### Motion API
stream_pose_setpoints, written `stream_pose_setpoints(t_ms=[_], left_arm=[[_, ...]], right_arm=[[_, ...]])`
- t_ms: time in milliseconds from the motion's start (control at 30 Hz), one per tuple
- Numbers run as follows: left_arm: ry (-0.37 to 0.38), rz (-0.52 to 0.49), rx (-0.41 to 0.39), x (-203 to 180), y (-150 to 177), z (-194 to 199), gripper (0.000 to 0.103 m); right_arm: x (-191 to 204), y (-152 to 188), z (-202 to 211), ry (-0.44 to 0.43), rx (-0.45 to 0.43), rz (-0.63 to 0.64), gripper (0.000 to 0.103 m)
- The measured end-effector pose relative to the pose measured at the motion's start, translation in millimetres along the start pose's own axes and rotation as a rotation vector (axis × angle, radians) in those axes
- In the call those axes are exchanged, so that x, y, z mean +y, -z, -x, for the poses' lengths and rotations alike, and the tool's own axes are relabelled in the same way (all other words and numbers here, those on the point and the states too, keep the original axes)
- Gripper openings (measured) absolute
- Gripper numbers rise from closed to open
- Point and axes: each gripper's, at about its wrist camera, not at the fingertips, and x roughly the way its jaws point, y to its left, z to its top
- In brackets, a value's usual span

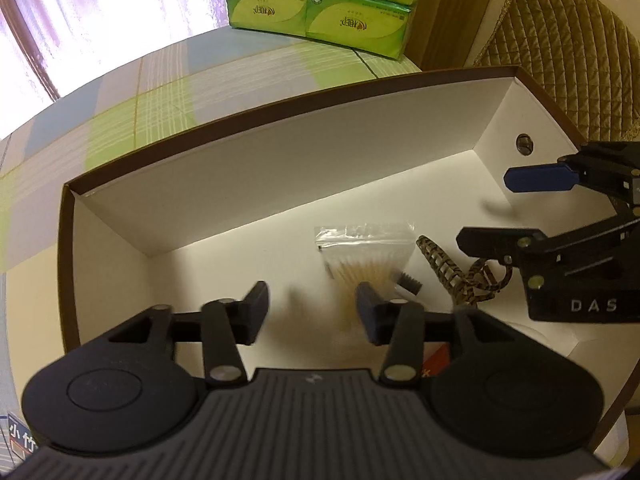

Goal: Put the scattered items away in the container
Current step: 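Open both tools to drop the swab bag and spiral holder in the box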

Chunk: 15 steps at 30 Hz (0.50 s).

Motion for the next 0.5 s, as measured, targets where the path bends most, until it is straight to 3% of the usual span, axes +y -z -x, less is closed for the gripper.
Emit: stream_pose_setpoints(t_ms=[33, 67, 200, 233, 500], left_arm=[[-0.001, -0.003, -0.003, 0.2, 0.6, 1.1, 0.063], [-0.003, -0.007, -0.005, 0.3, 1.5, 2.4, 0.065], [-0.016, -0.021, -0.005, 0.1, 4.3, 7.0, 0.073], [-0.02, -0.022, -0.005, 0.3, 5.0, 8.6, 0.077], [-0.04, -0.026, -0.035, -1.8, 13.9, 30.2, 0.086]], right_arm=[[0.1, 0.4, 0.0, -0.007, 0.005, -0.003, 0.074], [0.1, 1.0, 0.9, -0.013, 0.006, -0.009, 0.085], [2.9, 3.4, 8.9, -0.043, -0.019, -0.007, 0.095], [5.1, 4.1, 11.7, -0.04, -0.027, -0.001, 0.103], [14.3, 12.3, 40.2, -0.02, -0.079, 0.0, 0.103]])
